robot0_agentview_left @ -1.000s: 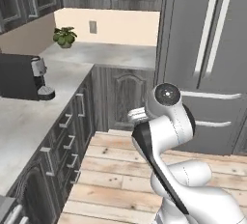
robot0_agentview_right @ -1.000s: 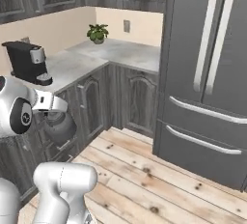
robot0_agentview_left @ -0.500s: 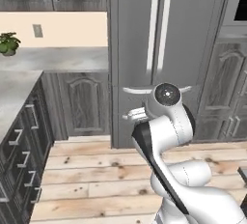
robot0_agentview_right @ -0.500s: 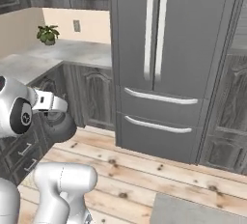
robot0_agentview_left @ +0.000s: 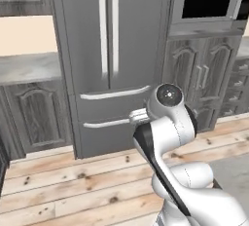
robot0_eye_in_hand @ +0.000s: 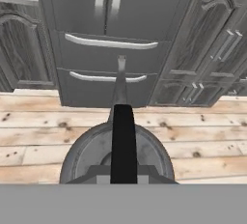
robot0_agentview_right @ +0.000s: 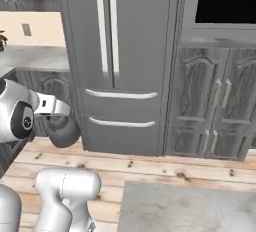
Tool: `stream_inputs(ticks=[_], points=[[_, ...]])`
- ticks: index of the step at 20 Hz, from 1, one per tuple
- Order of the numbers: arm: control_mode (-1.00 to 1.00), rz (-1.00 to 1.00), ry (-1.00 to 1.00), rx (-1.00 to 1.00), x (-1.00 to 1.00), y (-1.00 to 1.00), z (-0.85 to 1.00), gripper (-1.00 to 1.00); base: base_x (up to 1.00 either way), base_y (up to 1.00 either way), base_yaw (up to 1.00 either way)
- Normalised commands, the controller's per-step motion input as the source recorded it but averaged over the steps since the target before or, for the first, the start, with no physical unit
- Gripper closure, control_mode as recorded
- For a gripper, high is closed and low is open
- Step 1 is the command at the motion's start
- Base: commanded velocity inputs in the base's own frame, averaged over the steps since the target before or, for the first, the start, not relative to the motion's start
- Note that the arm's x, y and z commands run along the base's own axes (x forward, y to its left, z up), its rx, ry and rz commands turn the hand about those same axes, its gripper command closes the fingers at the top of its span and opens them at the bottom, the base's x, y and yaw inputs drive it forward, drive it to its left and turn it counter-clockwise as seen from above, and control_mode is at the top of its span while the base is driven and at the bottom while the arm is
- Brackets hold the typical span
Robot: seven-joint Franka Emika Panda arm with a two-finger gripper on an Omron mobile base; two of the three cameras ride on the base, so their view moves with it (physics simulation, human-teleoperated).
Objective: The kettle is done boiling. Turn off the stove, then wait for 300 timesteps before moving the kettle to the dining table.
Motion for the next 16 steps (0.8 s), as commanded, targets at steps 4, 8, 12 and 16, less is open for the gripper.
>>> stream_inputs(ticks=[4,8,12,16], points=[[1.0,0.0,0.0,0.0,0.0,0.0,0.0,1.0,-0.01,-0.43,-0.41],[1.0,0.0,0.0,0.0,0.0,0.0,0.0,1.0,0.0,-0.19,-0.43],[1.0,0.0,0.0,0.0,0.0,0.0,0.0,1.0,0.0,-0.11,-0.44],[1.0,0.0,0.0,0.0,0.0,0.0,0.0,1.0,0.0,-0.15,-0.46]])
